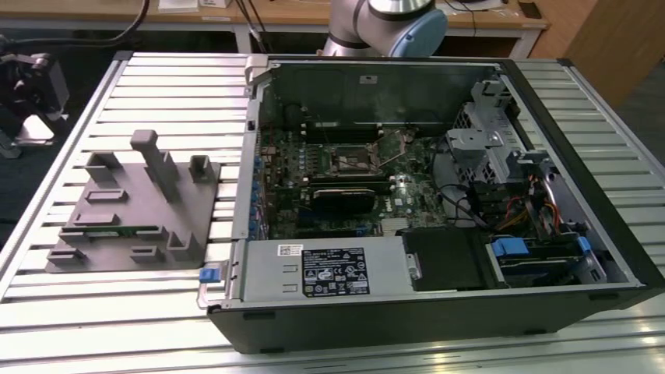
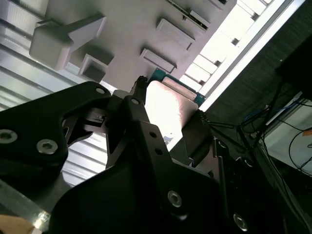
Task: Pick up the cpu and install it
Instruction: 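Pick up the cpu and move it towards the insertion slot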
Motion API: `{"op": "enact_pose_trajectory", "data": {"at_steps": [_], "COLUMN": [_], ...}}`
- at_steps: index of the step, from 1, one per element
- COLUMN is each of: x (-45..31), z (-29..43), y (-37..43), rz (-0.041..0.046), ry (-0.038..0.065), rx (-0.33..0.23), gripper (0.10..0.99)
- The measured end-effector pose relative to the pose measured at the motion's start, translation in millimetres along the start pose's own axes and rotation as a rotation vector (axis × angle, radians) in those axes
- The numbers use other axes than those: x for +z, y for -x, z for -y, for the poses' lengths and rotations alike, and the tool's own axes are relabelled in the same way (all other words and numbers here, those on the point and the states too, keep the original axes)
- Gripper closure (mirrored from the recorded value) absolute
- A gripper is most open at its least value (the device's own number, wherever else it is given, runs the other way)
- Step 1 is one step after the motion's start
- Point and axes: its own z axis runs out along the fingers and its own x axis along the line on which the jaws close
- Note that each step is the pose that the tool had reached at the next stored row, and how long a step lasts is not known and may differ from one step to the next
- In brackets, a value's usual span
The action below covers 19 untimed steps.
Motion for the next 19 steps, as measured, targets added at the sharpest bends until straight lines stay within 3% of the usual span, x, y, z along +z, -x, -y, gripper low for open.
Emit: {"op": "enact_pose_trajectory", "data": {"at_steps": [19], "x": [-85.7], "z": [-6.4], "y": [0.5], "rz": [0.0001], "ry": [0.002], "rx": [0.001], "gripper": [0.541]}}
